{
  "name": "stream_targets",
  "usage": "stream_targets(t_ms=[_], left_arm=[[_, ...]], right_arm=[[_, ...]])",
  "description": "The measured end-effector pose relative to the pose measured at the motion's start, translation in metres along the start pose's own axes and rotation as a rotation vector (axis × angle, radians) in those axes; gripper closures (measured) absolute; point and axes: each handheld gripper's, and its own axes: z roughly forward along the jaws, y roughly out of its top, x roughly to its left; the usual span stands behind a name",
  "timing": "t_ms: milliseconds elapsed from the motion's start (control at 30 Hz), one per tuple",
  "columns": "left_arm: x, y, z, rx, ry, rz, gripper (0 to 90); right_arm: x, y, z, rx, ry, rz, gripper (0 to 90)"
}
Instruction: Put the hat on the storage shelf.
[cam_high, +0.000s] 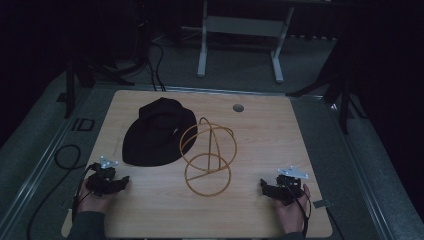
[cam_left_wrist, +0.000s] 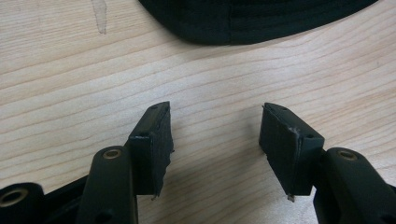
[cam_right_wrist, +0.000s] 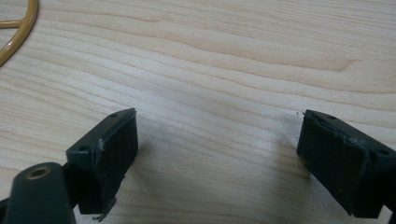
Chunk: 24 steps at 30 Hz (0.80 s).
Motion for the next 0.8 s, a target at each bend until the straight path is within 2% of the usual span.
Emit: stream_targets(t_ms=[300,800], left_arm=[[-0.001,0.002,-0.005,-0.014,-0.021,-0.009,48.1],[0.002,0.014,-0.008,0.012,-0.064,0.013,51.9]], right_arm=[[0.001,0.001,0.001,-0.001,-0.015,0.009,12.4],[0.002,0.001,0.001,-0.003,-0.016,0.011,12.5]])
